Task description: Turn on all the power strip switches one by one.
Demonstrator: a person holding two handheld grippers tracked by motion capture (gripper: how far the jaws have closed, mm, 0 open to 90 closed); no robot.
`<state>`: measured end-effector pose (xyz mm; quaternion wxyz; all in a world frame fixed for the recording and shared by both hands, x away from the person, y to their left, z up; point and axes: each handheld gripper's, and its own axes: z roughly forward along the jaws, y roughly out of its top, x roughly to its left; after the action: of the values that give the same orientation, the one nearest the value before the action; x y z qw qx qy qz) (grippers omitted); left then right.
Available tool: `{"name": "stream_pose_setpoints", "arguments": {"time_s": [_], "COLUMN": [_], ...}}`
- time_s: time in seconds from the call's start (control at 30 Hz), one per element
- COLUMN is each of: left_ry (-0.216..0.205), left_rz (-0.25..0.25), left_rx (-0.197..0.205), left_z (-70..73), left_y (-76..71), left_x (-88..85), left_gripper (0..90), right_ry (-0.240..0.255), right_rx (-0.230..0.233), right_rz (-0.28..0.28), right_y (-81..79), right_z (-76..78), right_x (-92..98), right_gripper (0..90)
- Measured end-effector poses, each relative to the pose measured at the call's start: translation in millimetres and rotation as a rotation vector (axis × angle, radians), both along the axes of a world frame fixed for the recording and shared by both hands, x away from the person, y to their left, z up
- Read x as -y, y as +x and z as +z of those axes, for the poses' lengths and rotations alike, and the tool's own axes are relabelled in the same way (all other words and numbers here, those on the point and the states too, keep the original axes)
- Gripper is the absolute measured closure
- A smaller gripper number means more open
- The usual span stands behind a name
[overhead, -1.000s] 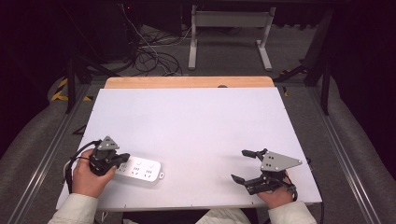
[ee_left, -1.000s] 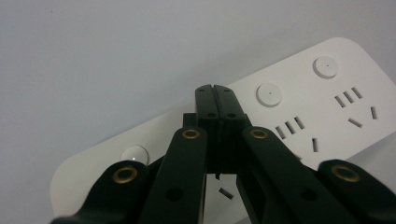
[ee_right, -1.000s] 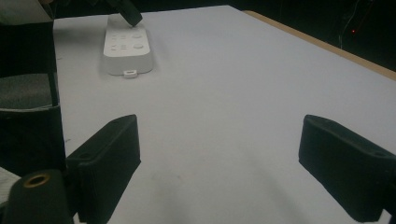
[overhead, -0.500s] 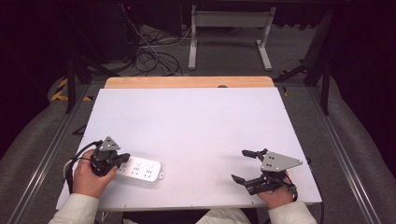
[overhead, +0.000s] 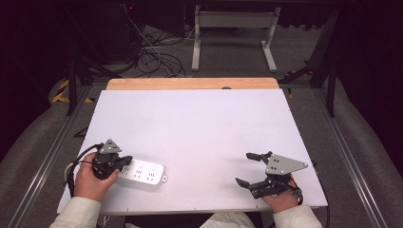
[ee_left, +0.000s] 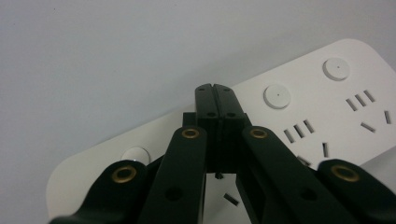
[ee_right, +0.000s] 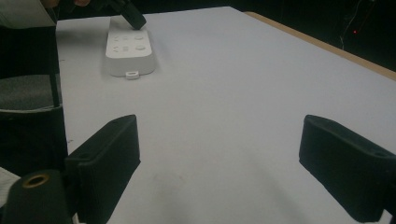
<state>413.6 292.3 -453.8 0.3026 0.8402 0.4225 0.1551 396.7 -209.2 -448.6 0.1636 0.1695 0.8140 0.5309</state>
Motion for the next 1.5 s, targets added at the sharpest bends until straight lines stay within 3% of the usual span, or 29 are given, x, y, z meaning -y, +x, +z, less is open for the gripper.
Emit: {"name": "stream_pose_setpoints", "arguments": {"time_s": [0.17, 0.43, 0.63, 0.73, 1.03, 1.13, 1.23, 1.27, 1.3, 1.33, 1.37, 1.5], "left_ry": [-0.021, -0.003, -0.016, 0.004, -0.035, -0.018, -0.003, -0.018, -0.046, -0.046, -0.072, -0.087], "left_rz": [0.005, 0.015, 0.017, 0.01, 0.022, 0.022, 0.029, 0.04, 0.028, 0.028, 0.025, 0.004], "left_rx": [-0.007, -0.002, -0.001, 0.008, 0.005, 0.01, 0.052, 0.056, 0.089, 0.089, 0.087, 0.115], "left_z": [-1.1, -1.3, -2.6, -2.2, -5.5, -4.2, -3.0, -0.9, 5.0, 5.0, 7.6, 14.8], "left_y": [0.2, -0.8, -0.8, 0.2, -2.0, -2.2, -5.3, -6.3, -9.0, -9.0, -10.9, -15.5], "left_x": [-0.8, 1.6, 1.5, 2.7, 0.4, 2.6, 4.3, 3.8, 2.1, 2.1, 2.3, 3.7], "left_gripper": [90.0, 90.0, 90.0, 90.0, 90.0, 90.0, 90.0, 90.0, 90.0, 90.0, 90.0, 90.0], "right_ry": [0.001, -0.001, -0.005, -0.004, -0.001, -0.001, 0.0, 0.001, 0.003, 0.003, 0.003, -0.002], "right_rx": [0.0, 0.0, -0.001, -0.001, -0.001, -0.002, -0.002, -0.001, -0.001, -0.001, -0.002, -0.003], "right_rz": [0.001, 0.001, -0.001, -0.001, -0.009, -0.01, -0.012, -0.012, -0.012, -0.012, -0.011, -0.009], "right_y": [-0.1, -0.3, -0.4, -0.3, -0.8, -0.6, 0.1, 0.2, 0.4, 0.4, 1.0, 1.4], "right_z": [0.0, -0.1, -0.2, -0.3, -0.3, -0.6, -0.6, -0.4, -0.3, -0.3, -0.4, -0.7], "right_x": [0.1, -0.2, -0.5, -0.6, 0.8, 0.8, 1.0, 1.1, 1.1, 1.1, 0.9, 0.0], "right_gripper": [12.7, 12.7, 12.7, 12.7, 12.6, 12.6, 12.5, 12.5, 12.5, 12.5, 12.6, 12.5]}}
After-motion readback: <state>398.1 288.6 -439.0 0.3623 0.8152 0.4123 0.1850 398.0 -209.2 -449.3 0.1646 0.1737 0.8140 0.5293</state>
